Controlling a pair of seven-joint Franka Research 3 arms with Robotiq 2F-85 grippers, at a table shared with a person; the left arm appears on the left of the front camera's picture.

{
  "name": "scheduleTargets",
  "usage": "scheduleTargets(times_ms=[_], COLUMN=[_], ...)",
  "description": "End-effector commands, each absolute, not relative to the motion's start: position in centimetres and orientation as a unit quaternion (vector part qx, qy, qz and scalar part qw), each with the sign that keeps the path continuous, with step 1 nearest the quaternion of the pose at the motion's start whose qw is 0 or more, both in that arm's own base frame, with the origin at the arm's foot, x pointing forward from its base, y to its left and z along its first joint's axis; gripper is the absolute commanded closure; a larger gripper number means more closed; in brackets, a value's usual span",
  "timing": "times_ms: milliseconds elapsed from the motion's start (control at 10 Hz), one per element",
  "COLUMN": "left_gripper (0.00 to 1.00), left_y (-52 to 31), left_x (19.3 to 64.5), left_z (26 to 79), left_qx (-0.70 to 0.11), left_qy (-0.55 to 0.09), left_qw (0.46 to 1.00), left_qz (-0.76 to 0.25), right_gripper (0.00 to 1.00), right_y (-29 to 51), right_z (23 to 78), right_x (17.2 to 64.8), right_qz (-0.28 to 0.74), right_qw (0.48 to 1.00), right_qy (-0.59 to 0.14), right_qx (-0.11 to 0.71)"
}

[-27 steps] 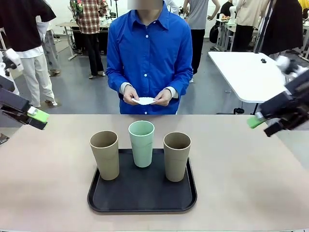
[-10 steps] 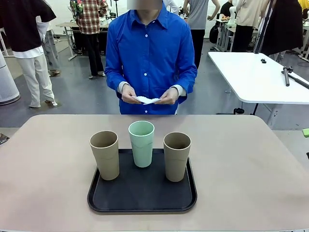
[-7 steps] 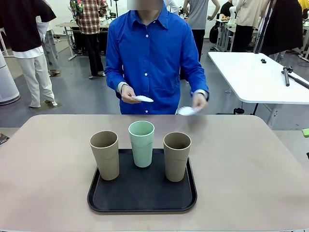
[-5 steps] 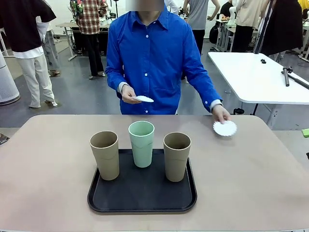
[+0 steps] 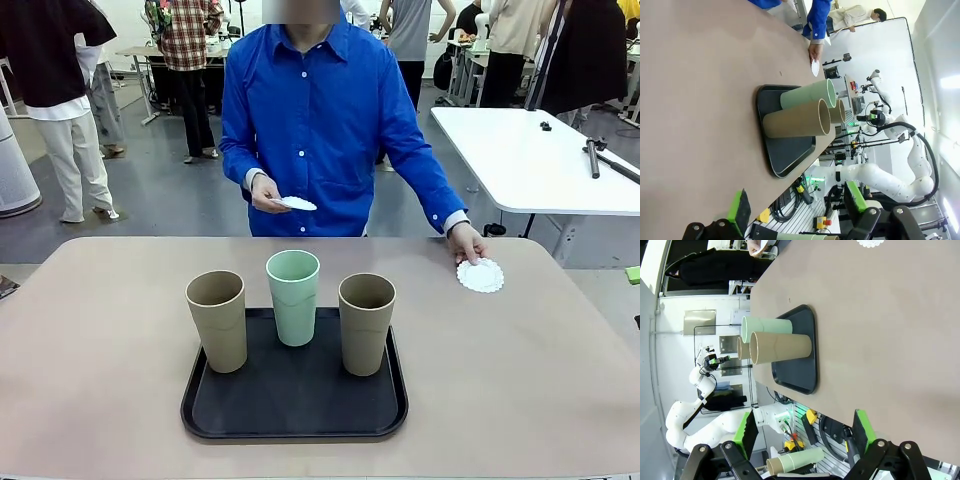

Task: Place coasters on the table and set cups on them.
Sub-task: Pick up one Reusable plastic cup and place it on a coaster set by the human.

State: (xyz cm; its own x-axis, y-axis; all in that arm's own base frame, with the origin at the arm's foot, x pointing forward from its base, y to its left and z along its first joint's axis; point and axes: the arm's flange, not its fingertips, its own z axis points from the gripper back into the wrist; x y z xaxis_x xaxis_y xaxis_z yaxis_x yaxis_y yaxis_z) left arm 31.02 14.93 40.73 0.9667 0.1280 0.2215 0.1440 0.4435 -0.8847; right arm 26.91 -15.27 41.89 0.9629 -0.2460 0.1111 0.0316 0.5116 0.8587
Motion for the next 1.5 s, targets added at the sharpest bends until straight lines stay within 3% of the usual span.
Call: scheduleTargets(times_ms=[0,1400], left_gripper=[0.0,0.0], left_y=[15.09,15.09], left_x=[30.95,30.95], left_z=[40.7,40.7], left_qx=[-0.533,-0.533], left_qy=[-0.132,-0.132], left_qw=[0.836,0.836], left_qz=[-0.005,-0.005], right_gripper=[0.0,0.0], right_y=[-15.32,-15.32], right_z=[41.86,41.86], right_x=[27.05,27.05], right_qz=[-0.082,-0.082], right_qw=[0.858,0.858], right_qy=[-0.112,-0.112], right_qx=[0.495,0.495])
